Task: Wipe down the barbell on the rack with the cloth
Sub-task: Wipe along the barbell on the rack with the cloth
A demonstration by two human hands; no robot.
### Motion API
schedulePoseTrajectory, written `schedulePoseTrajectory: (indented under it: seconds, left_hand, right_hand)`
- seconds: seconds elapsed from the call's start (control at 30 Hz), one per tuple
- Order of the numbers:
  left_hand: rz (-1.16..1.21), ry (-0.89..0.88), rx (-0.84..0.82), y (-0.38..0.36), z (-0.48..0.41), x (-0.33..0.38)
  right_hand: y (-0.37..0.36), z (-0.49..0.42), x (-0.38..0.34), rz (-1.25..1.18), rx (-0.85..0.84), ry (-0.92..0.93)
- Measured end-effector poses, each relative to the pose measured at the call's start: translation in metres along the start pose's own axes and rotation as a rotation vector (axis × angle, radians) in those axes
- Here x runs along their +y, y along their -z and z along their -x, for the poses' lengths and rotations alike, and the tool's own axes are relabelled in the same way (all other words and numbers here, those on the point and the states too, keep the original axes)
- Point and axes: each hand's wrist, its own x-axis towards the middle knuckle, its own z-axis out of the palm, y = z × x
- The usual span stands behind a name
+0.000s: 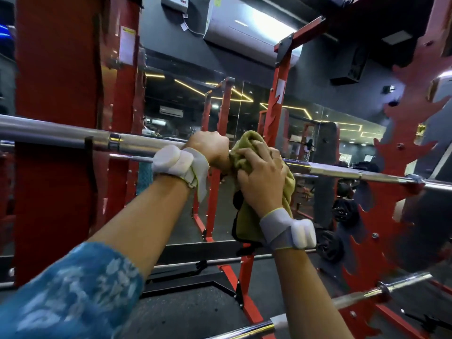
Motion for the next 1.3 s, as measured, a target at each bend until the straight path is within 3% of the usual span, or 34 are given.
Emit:
schedulePoseTrajectory:
  seconds: [0.07, 0.23, 0.43, 0.53, 0.7, 0.83, 0.93, 1.2, 1.3]
  left_hand:
    - [0.003, 0.030, 0.011, -0.002, 0.001, 0.001]
    - [-0.146, 0.063, 0.219, -0.015, 0.010, 0.006]
    - [-0.230, 0.057, 0.475, -0.032, 0.013, 0.005]
    - [-0.300, 0.048, 0.595, -0.043, 0.012, 0.002]
    - [-0.333, 0.044, 0.636, -0.051, 0.012, 0.004]
    - [-0.327, 0.031, 0.660, -0.053, 0.011, 0.003]
    - [-0.326, 0.043, 0.670, -0.054, 0.009, 0.003]
    - [-0.332, 0.075, 0.666, -0.055, 0.009, 0.004]
    - [-0.340, 0.076, 0.678, -0.055, 0.008, 0.004]
  right_hand:
    - [0.002, 0.001, 0.009, -0.037, -0.012, -0.068]
    - [0.010, -0.016, 0.017, 0.001, -0.061, -0.221]
    - [-0.003, -0.003, 0.006, 0.025, 0.029, 0.080]
    - [-0.008, 0.007, 0.016, -0.069, 0.091, 0.004]
    - [-0.004, -0.004, 0.017, -0.007, 0.039, -0.242]
    - [-0.005, -0.008, 0.005, 0.060, 0.024, -0.079]
    - [-0.013, 0.008, 0.007, 0.030, 0.107, 0.061]
    - [-0.008, 0.002, 0.017, 0.002, 0.066, -0.247]
    - [-0.013, -0.001, 0.006, 0.023, 0.084, -0.130]
